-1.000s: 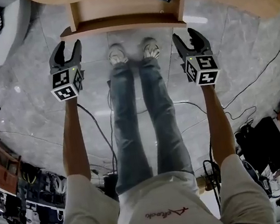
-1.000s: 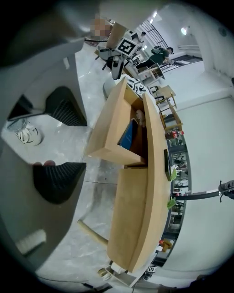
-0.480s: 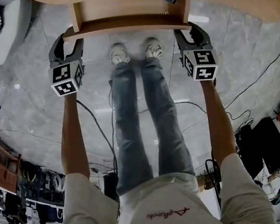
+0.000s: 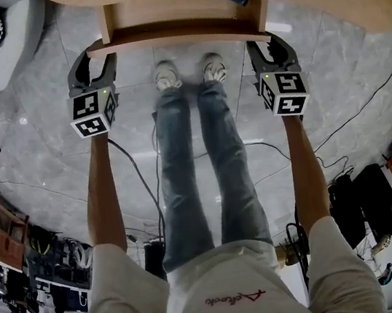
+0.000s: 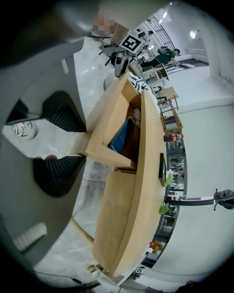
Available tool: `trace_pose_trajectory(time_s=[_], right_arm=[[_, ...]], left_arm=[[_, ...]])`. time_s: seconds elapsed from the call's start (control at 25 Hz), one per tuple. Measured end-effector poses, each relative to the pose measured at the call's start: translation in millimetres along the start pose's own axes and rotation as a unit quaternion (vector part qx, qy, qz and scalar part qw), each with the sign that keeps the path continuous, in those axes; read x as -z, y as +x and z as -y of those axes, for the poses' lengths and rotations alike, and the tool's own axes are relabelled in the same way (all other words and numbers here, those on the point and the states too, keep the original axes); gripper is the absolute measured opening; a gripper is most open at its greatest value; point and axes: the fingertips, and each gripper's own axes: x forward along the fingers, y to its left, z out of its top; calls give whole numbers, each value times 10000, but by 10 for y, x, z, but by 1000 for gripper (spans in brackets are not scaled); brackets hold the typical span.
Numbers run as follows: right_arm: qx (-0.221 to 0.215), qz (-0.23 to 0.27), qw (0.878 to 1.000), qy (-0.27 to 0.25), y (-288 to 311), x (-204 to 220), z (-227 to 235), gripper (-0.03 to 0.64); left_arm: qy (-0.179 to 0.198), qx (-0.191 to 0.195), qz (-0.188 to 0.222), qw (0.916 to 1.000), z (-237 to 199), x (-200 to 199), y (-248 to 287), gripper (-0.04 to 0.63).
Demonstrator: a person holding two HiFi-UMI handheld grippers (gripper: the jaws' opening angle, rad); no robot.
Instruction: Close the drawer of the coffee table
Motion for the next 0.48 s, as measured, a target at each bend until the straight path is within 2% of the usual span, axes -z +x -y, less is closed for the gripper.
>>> trace_pose_trajectory(time_s=[0.48], right_arm=[[126,12,9998,143,-2,-40,16,173]], left_arm=[[-5,-17,-60,10000,-5,-71,18,232]])
